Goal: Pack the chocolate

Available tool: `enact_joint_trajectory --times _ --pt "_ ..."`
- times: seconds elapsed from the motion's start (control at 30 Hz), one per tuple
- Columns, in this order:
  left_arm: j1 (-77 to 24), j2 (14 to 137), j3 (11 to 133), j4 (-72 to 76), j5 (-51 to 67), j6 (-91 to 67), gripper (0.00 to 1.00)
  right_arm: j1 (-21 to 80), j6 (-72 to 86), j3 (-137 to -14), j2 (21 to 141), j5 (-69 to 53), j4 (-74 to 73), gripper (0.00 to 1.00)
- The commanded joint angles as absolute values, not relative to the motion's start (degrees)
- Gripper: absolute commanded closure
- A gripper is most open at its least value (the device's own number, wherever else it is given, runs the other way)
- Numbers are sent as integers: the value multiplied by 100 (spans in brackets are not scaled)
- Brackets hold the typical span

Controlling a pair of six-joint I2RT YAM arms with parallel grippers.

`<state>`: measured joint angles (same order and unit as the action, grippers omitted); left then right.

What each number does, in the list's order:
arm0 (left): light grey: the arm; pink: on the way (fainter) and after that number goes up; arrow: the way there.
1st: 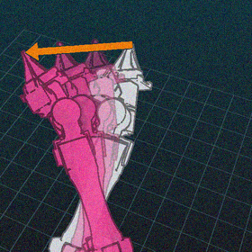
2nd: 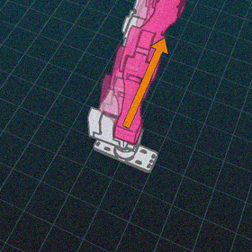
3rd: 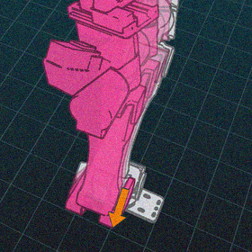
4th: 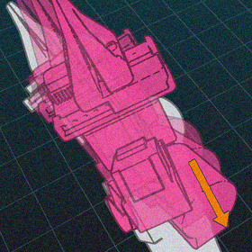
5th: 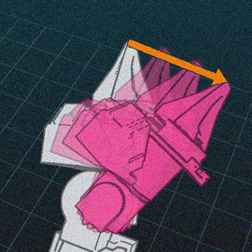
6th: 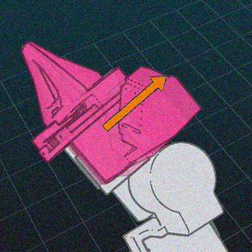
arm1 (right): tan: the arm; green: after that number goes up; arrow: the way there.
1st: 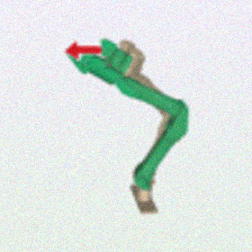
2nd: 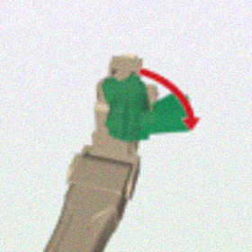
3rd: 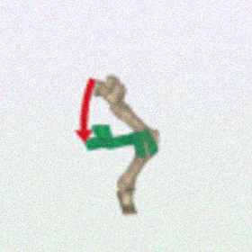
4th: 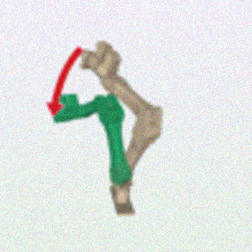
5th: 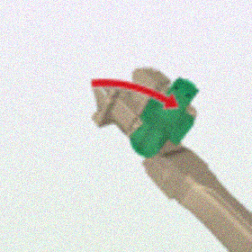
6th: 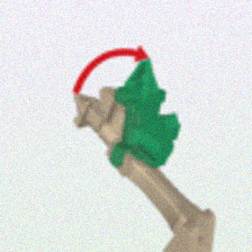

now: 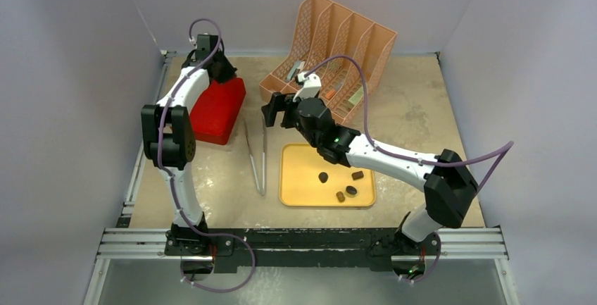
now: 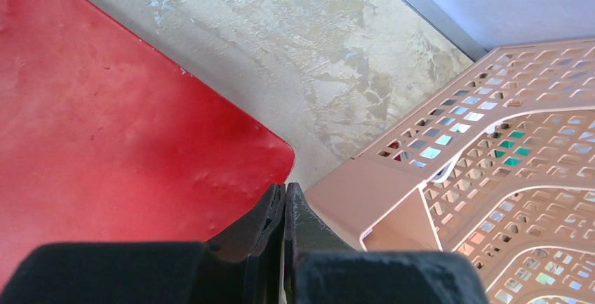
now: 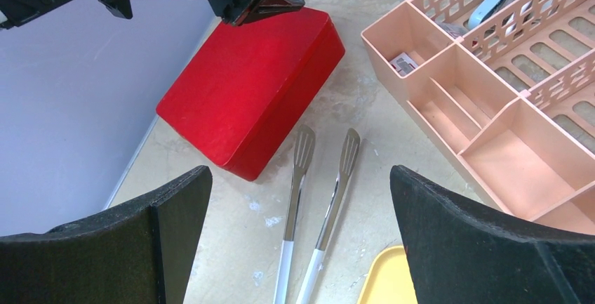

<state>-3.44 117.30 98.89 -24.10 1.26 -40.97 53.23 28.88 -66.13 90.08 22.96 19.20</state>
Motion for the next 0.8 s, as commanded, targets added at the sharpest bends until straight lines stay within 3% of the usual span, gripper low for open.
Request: enact_joint_trajectory --times 0.0,0.13,0.43,0.57,0.77 --pt "-366 11946 9778 -2305 -180 -4110 100 5308 2847 -6592 8770 2340 2118 1" --pt "-411 12570 9803 -3026 108 -3945 100 5309 2837 -6634 8776 2300 2083 1" --pt "-432 11583 10650 -3348 -27 -3818 100 5309 2873 -6594 8687 2378 2042 1" --pt "-431 10923 10416 -3226 -299 -3891 99 5304 2922 -6560 8543 2488 1923 1" --pt "-435 10020 9645 -3346 -591 -3746 69 5309 3009 -6250 8118 2621 1716 1"
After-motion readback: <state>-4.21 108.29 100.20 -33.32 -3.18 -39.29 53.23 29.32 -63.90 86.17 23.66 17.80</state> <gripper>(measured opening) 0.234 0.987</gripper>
